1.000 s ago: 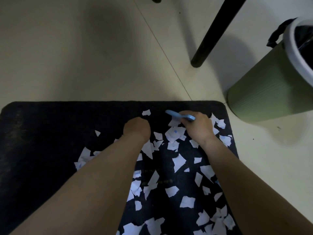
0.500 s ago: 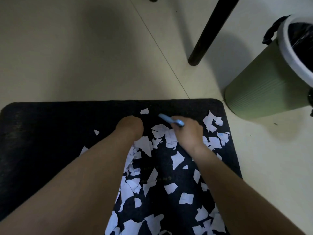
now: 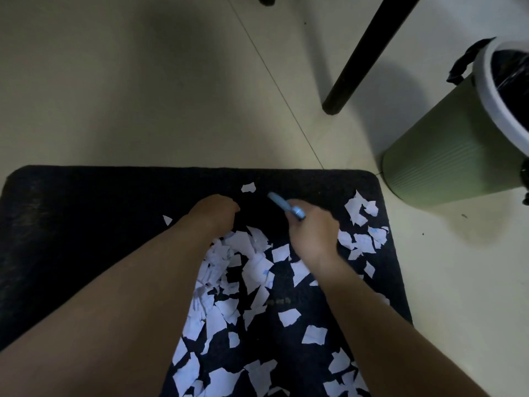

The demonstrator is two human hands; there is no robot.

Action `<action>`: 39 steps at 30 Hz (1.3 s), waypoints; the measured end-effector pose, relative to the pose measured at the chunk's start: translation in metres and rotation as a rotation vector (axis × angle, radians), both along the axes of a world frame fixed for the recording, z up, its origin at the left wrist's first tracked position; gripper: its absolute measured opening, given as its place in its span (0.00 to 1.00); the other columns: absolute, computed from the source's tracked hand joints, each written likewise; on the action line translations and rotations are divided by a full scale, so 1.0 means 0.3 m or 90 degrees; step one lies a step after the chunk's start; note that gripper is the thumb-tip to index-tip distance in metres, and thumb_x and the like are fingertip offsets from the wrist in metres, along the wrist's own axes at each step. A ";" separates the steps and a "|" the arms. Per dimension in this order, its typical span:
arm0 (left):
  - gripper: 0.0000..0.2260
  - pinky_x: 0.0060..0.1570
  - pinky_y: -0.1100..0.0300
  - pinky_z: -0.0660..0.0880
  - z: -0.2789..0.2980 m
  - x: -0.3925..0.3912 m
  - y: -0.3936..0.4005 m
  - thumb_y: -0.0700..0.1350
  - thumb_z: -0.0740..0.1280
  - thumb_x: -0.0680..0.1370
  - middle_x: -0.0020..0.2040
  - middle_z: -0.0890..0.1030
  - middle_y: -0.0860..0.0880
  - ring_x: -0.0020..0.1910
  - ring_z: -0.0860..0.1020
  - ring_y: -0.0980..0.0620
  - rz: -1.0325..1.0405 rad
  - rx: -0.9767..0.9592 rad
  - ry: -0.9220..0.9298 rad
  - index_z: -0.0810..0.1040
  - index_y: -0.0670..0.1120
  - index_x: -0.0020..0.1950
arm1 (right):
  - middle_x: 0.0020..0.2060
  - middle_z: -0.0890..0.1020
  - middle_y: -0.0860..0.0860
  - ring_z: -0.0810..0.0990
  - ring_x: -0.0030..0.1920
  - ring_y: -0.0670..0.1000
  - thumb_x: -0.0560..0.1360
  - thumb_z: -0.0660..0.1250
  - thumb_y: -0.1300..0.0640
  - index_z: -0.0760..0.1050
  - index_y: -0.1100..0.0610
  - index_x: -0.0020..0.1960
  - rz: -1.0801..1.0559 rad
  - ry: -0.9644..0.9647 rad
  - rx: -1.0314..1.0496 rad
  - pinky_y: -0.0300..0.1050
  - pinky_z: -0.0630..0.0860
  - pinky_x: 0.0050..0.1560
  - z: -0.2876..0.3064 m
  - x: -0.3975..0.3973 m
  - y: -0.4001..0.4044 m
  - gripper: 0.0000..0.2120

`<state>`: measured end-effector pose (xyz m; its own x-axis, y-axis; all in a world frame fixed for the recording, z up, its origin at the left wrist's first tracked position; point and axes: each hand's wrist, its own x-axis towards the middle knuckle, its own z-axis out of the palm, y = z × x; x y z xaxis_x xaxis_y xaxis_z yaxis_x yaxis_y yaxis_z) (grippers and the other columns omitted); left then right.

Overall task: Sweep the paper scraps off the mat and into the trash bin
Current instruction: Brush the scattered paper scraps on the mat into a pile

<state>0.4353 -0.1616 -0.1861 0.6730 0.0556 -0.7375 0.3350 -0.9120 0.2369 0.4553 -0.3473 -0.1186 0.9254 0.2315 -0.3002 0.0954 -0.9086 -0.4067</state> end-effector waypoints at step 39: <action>0.18 0.64 0.55 0.70 -0.086 -0.046 0.083 0.42 0.56 0.81 0.71 0.71 0.43 0.68 0.72 0.45 -0.117 0.135 0.076 0.71 0.43 0.70 | 0.51 0.83 0.52 0.81 0.50 0.53 0.79 0.60 0.58 0.78 0.49 0.58 0.167 -0.035 -0.052 0.42 0.73 0.46 -0.023 0.159 0.221 0.12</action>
